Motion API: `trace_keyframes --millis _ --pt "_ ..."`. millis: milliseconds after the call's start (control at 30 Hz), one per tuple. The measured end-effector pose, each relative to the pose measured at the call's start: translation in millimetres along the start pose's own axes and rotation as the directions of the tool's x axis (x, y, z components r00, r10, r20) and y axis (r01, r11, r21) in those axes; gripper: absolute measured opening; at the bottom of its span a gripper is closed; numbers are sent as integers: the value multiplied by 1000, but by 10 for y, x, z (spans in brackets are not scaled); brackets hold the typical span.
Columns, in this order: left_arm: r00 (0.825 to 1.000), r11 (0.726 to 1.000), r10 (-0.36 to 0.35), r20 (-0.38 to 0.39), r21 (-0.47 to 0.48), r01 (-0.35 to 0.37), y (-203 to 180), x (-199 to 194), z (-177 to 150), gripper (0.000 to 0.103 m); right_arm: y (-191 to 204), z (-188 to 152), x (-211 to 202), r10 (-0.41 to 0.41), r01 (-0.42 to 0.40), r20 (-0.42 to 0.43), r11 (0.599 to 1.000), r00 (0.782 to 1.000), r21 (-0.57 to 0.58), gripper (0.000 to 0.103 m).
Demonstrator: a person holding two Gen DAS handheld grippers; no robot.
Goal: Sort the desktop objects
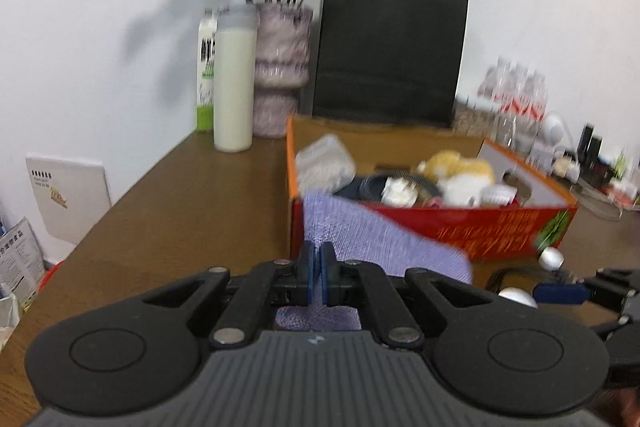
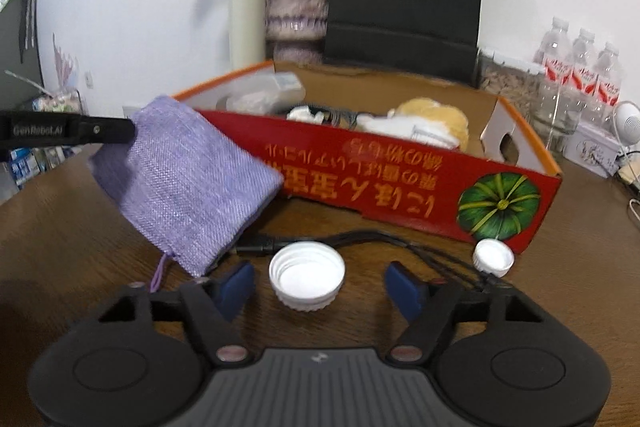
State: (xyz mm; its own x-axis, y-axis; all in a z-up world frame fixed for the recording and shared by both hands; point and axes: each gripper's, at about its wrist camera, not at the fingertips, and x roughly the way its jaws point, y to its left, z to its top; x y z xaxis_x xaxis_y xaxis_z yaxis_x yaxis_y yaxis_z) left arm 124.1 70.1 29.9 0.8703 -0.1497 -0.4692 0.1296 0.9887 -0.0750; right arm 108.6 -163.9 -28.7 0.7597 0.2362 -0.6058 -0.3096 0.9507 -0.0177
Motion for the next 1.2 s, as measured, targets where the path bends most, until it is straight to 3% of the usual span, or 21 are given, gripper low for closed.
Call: trace_keyframes --millis 33,100,133,233,367,567,967,1100,1200 --pt "1000 1000 1 -27 4 -1 8 51 -20 4 12 15 -1 -3 3 -6 1000 1000 -6 60" --pt "997 1000 -10 -78 6 10 11 129 -72 4 45 22 -18 -21 21 -5 1000 1000 -17 40" --pt "996 1000 -18 -91 11 19 1 148 -88 4 55 15 -21 -33 32 -2 999 999 -20 39" --pt "998 999 -30 -61 37 32 -43 76 -110 4 67 -12 -50 -41 41 15 999 999 -24 39" --pt "997 995 -39 60 92 34 -155 -163 -85 4 69 6 -175 -52 53 80 999 995 -10 39" --pt "964 978 -74 255 207 20 -467 -526 -16 4 51 99 -385 -72 68 178 997 981 28 39" --pt "904 976 -168 393 192 98 -843 -710 598 4 -179 491 -520 -111 85 317 992 942 95 39" --pt "893 974 -199 404 181 136 -969 -644 777 4 -257 635 -479 -119 90 348 991 930 98 39" --pt "907 980 -174 384 162 119 -951 -563 856 5 -345 633 -449 -112 77 344 990 932 115 39"
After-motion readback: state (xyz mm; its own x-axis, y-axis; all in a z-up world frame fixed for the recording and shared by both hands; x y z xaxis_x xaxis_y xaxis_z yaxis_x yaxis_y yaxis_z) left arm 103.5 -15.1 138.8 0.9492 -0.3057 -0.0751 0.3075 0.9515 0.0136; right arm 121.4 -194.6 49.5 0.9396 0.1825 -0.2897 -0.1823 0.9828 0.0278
